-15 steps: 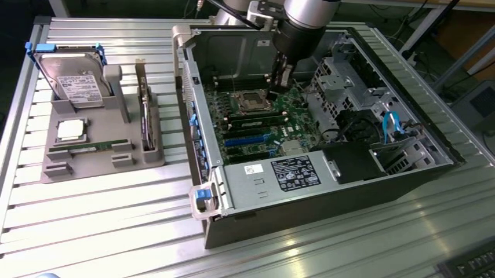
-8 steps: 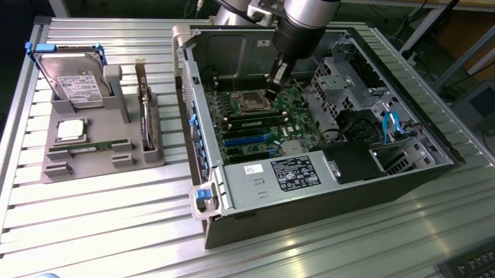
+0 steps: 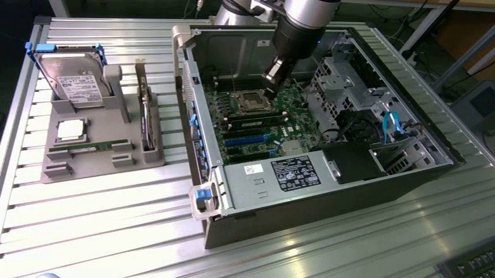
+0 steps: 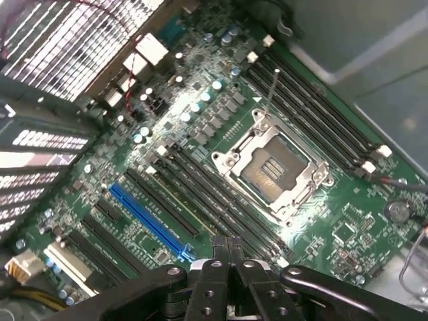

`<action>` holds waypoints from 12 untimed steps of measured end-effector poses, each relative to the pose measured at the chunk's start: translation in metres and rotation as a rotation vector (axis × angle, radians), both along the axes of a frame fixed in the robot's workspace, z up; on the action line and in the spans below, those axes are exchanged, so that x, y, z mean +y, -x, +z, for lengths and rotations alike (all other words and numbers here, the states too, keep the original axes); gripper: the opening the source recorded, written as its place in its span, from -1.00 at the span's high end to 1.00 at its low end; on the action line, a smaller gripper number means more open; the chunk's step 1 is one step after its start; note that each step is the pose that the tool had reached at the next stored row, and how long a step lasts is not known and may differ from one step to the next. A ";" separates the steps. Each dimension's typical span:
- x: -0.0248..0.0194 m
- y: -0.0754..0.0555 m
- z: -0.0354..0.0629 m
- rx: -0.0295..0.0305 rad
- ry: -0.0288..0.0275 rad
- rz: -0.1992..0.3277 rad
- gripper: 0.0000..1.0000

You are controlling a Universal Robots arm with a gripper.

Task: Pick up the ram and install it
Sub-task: 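Press down the ram until it locks into place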

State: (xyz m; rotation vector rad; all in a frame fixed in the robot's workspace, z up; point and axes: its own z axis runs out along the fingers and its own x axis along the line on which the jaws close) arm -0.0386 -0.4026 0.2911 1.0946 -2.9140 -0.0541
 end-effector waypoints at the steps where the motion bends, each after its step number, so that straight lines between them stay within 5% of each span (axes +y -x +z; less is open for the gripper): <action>1: 0.0000 0.000 0.0000 0.0000 0.0000 -0.014 0.79; 12: 0.0000 0.000 -0.0001 0.0000 0.0000 -0.351 0.79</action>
